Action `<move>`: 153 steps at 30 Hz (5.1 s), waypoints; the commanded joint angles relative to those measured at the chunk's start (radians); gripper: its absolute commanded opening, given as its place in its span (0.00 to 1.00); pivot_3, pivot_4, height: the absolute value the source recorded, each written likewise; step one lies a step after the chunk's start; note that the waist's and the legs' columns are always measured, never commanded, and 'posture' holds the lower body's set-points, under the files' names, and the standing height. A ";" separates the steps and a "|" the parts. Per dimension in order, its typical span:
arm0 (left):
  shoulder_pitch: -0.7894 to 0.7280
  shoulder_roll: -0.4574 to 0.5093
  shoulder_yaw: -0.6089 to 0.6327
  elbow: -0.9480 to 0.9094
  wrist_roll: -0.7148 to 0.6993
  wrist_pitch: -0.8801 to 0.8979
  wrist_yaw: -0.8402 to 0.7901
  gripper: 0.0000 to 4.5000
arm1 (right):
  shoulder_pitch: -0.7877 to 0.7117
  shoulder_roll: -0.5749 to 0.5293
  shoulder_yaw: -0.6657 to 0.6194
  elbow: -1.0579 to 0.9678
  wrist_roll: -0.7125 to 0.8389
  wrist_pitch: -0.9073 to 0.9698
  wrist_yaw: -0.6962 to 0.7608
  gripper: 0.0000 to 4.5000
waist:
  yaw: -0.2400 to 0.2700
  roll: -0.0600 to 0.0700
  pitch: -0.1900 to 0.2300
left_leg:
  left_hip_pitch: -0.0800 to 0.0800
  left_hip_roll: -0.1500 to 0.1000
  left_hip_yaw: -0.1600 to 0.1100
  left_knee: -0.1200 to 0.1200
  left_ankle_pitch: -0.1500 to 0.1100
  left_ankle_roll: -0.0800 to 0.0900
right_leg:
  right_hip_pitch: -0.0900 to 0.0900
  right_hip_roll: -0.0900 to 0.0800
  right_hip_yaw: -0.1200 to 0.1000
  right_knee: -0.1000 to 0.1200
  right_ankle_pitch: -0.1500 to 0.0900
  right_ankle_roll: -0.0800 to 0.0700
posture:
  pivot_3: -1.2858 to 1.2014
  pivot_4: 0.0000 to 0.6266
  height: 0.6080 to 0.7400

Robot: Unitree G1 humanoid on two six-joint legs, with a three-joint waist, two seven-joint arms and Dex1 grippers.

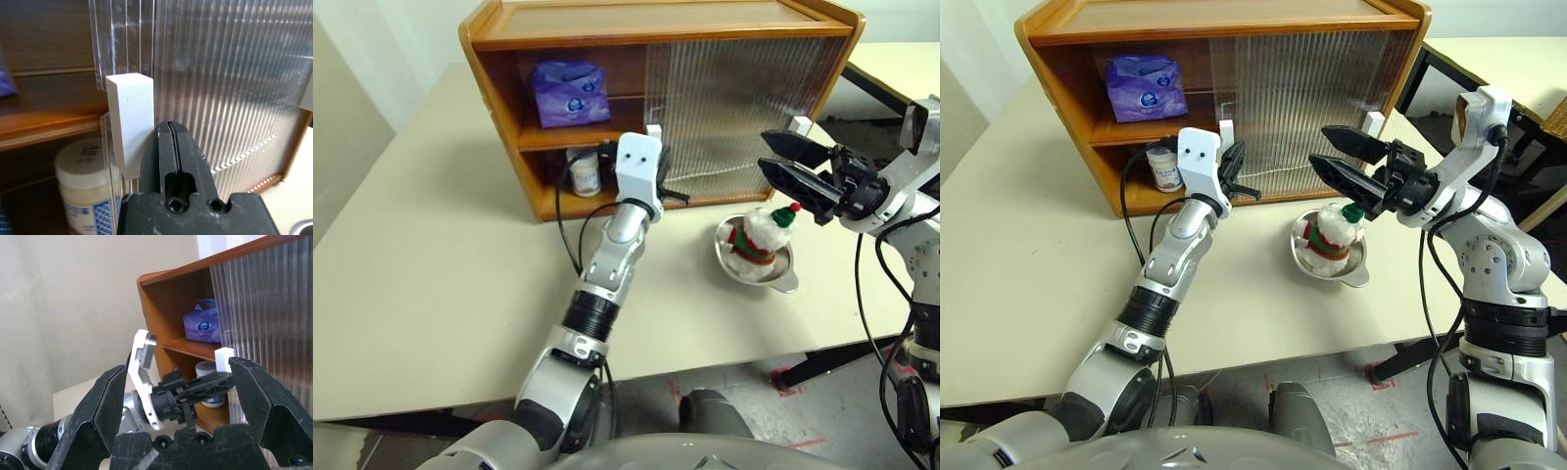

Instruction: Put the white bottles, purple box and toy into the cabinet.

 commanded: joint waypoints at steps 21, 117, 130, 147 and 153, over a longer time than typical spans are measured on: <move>0.135 0.083 0.117 -0.264 0.050 0.154 0.109 0.00 | -0.065 0.013 0.030 0.069 -0.026 -0.012 0.048 1.00 | 0.005 0.000 0.000 | 0.001 0.000 0.000 0.000 0.000 0.000 | 0.000 0.000 0.000 0.001 0.001 -0.001 | 0.53 0.00 1.00; 0.195 0.589 0.270 -0.563 -0.603 0.310 -0.804 1.00 | -0.467 -0.039 0.125 0.816 -0.638 -0.094 -0.427 0.01 | -0.019 0.002 0.001 | 0.001 0.001 -0.001 -0.001 0.000 0.000 | -0.001 -0.002 0.000 0.003 -0.001 -0.003 | 0.55 0.00 1.00; 0.189 0.574 0.262 -0.557 -0.601 0.307 -0.803 1.00 | -0.419 -0.053 0.118 0.707 -0.637 -0.023 -0.428 0.01 | -0.024 0.003 0.002 | 0.001 0.001 0.000 -0.002 -0.001 0.000 | -0.002 -0.001 0.000 0.004 -0.001 -0.003 | 0.55 0.00 1.00; 0.173 0.564 0.253 -0.538 -0.596 0.301 -0.808 1.00 | -0.386 -0.044 0.109 0.585 -0.612 0.057 -0.439 0.01 | -0.022 0.003 0.002 | 0.000 0.001 0.000 -0.002 -0.001 0.000 | -0.002 -0.001 0.000 0.003 -0.001 -0.003 | 0.54 0.00 1.00; 0.178 0.561 0.251 -0.537 -0.596 0.297 -0.806 1.00 | -0.371 -0.015 0.118 0.465 -0.585 0.132 -0.437 0.01 | -0.023 0.003 0.002 | 0.001 0.001 -0.001 -0.002 -0.001 0.000 | -0.002 -0.001 0.000 0.004 -0.001 -0.003 | 0.54 0.00 1.00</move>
